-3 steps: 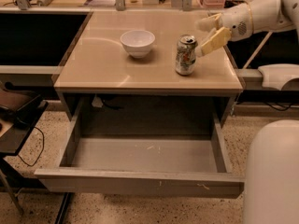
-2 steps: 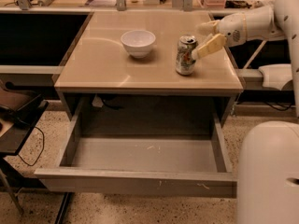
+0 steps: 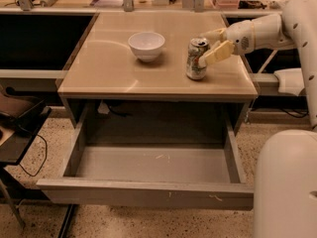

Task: Place 7up can into top drawer

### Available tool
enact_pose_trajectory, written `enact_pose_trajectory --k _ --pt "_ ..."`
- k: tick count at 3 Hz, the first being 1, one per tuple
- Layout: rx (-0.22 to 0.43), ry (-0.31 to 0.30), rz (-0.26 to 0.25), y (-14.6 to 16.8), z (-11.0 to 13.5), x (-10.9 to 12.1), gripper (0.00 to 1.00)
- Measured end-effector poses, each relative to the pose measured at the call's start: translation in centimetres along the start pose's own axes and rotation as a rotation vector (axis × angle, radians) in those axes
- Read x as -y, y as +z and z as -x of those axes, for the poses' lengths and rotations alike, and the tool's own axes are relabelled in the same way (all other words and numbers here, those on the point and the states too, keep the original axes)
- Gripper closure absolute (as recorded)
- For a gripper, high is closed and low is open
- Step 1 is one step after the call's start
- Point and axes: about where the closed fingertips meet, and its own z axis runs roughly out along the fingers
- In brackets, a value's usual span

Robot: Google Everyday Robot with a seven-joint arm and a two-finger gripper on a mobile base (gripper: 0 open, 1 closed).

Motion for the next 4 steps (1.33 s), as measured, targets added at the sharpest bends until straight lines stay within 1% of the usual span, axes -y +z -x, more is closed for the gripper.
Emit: enact_pose_trajectory --k 1,2,3,4 --pt "-0.001 0.004 0.004 0.3 -0.1 0.0 0.00" --pt "-0.013 -0.001 -0.006 0.7 -0.3 0.2 0.00" --pt "-0.074 -0.022 -0.050 2.1 -1.7 1.4 0.00" --pt "-0.082 -0.017 -0.053 2.5 -2.1 1.6 0.00"
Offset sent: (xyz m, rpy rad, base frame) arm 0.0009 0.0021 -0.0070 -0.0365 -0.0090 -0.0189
